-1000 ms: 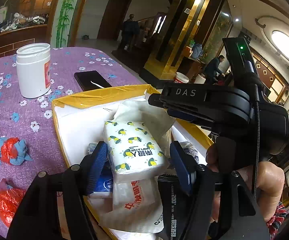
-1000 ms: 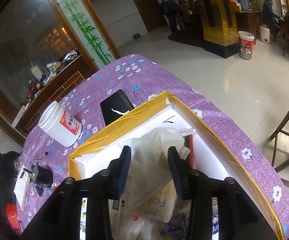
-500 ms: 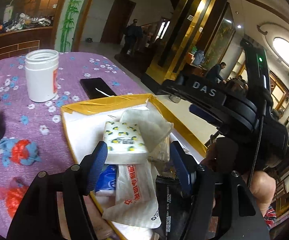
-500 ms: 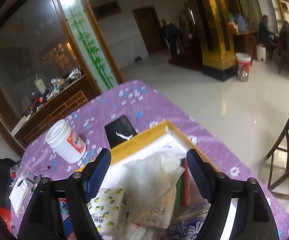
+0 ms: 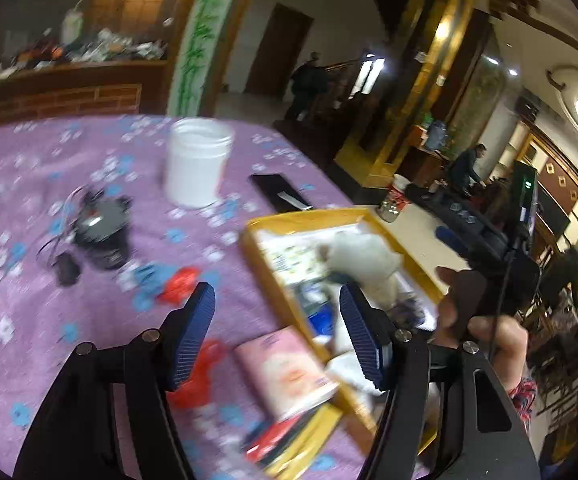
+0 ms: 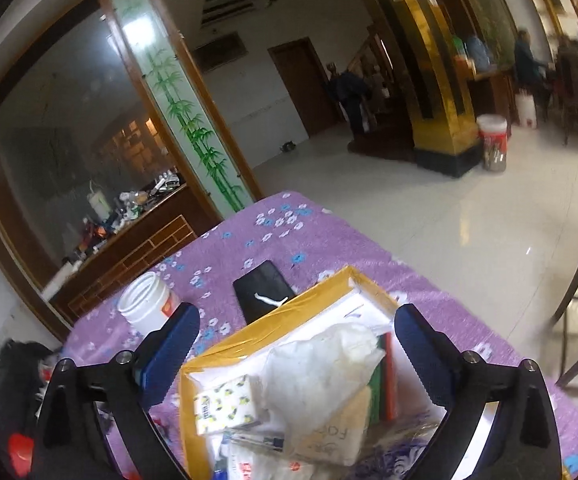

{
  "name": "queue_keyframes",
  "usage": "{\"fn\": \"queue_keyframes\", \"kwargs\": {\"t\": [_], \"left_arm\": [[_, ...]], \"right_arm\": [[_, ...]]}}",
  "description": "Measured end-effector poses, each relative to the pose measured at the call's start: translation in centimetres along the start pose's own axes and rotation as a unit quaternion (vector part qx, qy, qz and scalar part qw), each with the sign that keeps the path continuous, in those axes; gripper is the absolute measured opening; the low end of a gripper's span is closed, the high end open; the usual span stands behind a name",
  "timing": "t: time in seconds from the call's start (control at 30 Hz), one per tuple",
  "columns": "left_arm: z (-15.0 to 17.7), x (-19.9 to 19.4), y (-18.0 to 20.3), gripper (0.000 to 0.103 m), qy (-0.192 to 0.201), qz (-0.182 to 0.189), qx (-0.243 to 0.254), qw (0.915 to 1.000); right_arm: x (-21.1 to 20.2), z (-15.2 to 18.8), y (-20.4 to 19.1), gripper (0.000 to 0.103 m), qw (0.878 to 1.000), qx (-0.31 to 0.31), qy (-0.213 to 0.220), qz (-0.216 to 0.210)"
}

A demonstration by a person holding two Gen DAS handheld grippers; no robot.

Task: Organize soft objects
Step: 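Grasp the red plastic bag on the table with the left gripper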

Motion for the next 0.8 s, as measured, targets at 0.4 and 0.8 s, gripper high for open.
{"fn": "queue_keyframes", "kwargs": {"t": [0.4, 0.8], "left_arm": [[4.3, 5.7, -5.3, 0.063, -0.114, -0.017, -0.050, 0.9921], [5.8, 7.0, -4.3, 0.037, -0.094, -0.110, 0.015, 0.9894]], "right_arm": [[1.8, 1.9, -2.4, 0.099, 0.993, 0.003, -0.059, -0.101], [2.2, 3.2, -4.5, 0.093, 0.986, -0.021, -0.087, -0.138]]}}
Point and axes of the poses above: each gripper's, at about its wrist camera, not at the fingertips, and x roughly the way its jaws point, y to its right, z to its underside, the point moved 5 cm from there along x, roughly the way its jaws point, and after that the axes turned 13 degrees about -z, right-handed, at the moved point
